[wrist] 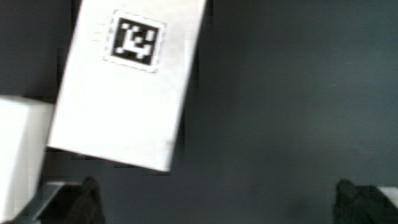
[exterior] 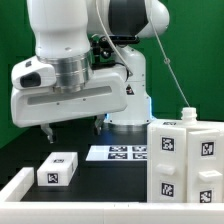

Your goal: Assemble cabinet

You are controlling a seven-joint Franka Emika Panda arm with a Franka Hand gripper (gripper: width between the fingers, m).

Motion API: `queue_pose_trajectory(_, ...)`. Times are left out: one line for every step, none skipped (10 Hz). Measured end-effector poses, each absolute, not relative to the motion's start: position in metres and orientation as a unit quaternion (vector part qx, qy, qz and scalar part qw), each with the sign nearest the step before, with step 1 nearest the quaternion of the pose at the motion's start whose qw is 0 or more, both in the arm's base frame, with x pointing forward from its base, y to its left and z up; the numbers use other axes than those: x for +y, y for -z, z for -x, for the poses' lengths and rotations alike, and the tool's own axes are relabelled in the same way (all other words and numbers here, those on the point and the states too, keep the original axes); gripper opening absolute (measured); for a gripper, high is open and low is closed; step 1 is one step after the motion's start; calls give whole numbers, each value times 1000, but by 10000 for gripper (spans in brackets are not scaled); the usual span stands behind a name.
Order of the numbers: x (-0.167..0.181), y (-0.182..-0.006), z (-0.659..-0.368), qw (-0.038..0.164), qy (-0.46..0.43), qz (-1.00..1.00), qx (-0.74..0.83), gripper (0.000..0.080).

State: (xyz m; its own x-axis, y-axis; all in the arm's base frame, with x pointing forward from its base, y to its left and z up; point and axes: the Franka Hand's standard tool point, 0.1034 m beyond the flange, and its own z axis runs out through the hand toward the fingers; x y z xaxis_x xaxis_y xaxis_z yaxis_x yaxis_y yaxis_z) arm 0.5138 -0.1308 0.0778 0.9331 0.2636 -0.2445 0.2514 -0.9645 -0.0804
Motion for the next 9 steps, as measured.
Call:
queue_pose_trajectory(-147,-75,-511,16,-112,987,-111,649)
queue_pose_trajectory(-160,-71,-507,11,-80,994,-71,649)
queue_pose_trajectory(-165,-63,-494,19,-62,998,-22,649)
queue_pose_trajectory(-163,-59,-489,25,-67,997,-16,649)
queue_pose_trajectory(-163,-60,-491,24,-65,997,-18,649)
queue_pose_trajectory(-163,-60,-491,24,-66,997,-18,649)
queue_pose_trajectory(-160,-58,-490,22,-62,998,-19,649)
queue_pose_trajectory(-151,-53,-489,17,-56,998,-28,649)
queue_pose_trajectory(-148,-46,-487,7,-43,998,-36,649)
